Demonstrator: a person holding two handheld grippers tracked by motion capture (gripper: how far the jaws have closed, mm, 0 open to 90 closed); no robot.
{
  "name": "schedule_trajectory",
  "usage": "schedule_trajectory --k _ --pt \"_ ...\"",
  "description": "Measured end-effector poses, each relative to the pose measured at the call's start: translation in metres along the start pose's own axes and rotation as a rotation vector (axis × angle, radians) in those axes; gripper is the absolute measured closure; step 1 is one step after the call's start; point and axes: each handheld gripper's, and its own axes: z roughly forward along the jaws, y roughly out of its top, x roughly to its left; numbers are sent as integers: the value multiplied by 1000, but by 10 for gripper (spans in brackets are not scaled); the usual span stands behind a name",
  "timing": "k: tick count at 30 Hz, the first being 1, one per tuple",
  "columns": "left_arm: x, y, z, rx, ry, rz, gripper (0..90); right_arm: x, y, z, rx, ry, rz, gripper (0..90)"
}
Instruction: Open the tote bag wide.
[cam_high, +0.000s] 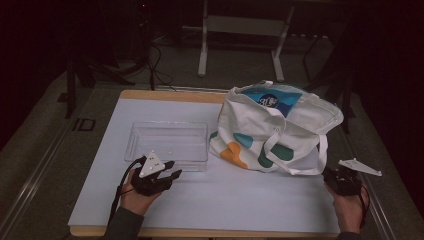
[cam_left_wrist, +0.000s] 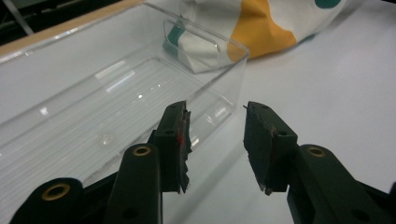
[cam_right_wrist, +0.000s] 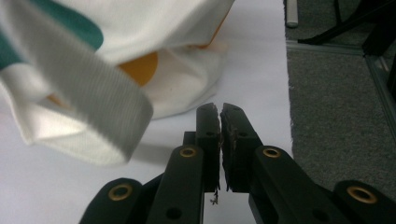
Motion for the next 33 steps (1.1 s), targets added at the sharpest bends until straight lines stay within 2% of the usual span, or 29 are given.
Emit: schedule_trajectory --k 7,10,12,16,23,28,33 --pt "1 12 -1 -12 7 32 592 -2 15 3 -9 -8 3 839" --pt "1 17 -2 -12 7 54 587 -2 20 6 -15 11 17 809" --pt "1 21 -2 -14 9 61 585 -2 24 8 -24 53 48 786" --pt "2 27 -2 -10 17 79 584 -3 30 13 -36 98 85 717" --pt "7 39 3 -14 18 94 577 -3 43 22 -18 110 111 648" --pt "8 49 9 -9 20 109 577 -9 46 26 -7 110 174 538" --pt "9 57 14 -4 21 122 574 -15 46 27 -19 125 215 497"
